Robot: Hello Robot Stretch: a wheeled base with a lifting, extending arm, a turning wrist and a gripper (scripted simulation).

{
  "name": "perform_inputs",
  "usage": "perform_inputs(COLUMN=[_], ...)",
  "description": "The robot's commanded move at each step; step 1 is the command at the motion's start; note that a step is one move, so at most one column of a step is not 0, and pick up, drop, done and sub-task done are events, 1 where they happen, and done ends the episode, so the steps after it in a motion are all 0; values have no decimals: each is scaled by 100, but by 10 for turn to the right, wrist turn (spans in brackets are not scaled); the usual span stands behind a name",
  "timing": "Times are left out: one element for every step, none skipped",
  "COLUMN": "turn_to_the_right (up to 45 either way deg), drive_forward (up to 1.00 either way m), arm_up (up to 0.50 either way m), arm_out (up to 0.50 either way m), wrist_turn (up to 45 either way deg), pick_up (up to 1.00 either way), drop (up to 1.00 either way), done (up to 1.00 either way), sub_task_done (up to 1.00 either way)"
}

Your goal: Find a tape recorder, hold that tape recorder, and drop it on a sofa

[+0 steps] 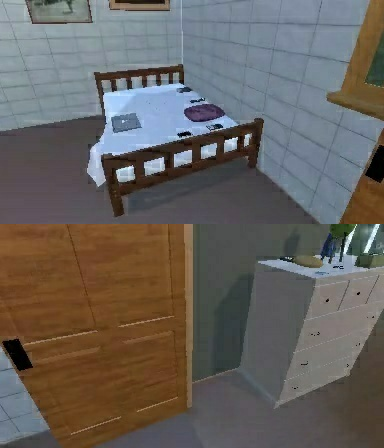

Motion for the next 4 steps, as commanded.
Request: perform_inputs(turn_to_the_right=[-270, 0, -120, 0], drive_forward=[0, 10, 0, 40], arm_up=[0, 0, 0, 0], arm_out=[0, 0, 0, 0], wrist_turn=[0, 0, 0, 0], pick_up=[0, 0, 0, 0], drop=[0, 0, 0, 0], done=[0, 0, 0, 0], sub_task_done=[0, 0, 0, 0])
